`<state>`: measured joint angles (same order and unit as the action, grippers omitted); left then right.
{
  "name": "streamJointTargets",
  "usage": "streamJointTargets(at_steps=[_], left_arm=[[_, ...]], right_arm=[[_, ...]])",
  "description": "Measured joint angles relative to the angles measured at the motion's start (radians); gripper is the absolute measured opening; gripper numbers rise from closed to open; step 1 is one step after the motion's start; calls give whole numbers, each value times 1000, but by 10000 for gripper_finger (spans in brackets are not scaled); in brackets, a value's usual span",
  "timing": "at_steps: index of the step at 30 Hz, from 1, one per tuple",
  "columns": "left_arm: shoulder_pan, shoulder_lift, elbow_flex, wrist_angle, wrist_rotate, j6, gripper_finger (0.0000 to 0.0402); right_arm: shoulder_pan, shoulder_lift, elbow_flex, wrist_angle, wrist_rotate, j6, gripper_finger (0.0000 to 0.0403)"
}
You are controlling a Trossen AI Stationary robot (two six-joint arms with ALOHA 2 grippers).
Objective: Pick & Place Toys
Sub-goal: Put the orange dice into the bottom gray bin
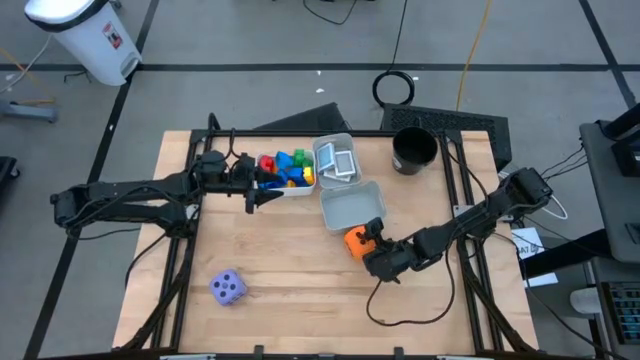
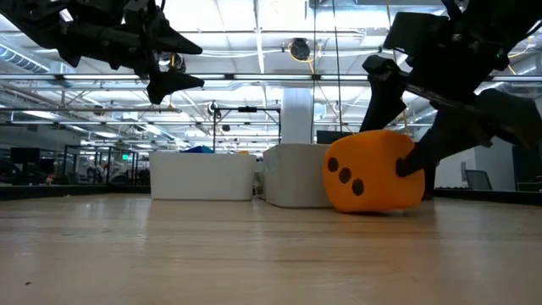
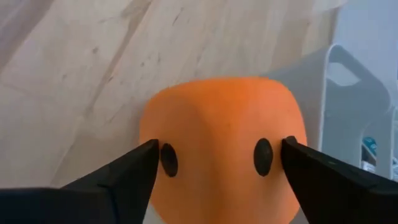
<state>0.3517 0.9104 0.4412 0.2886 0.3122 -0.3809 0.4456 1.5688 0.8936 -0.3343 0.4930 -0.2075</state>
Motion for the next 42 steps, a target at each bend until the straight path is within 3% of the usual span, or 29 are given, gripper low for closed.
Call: streamJointTargets(at_steps=[14, 22, 32, 39, 42], left_arm=[[0, 0, 0, 1, 0, 9, 319], [0, 0, 0, 1, 0, 10, 319], [-1, 0, 0, 1, 0, 7, 319], [-1, 0, 0, 1, 0, 9, 319], [-1, 0, 0, 1, 0, 9, 319]], right_arm=[[50, -21, -12, 49, 51, 35, 169], [70, -42, 113, -19, 52, 4, 160], [53, -147, 208, -127, 312, -119, 160], [-96, -225, 202, -246, 308, 13, 159], [-166, -232, 152, -229, 234, 3, 157]])
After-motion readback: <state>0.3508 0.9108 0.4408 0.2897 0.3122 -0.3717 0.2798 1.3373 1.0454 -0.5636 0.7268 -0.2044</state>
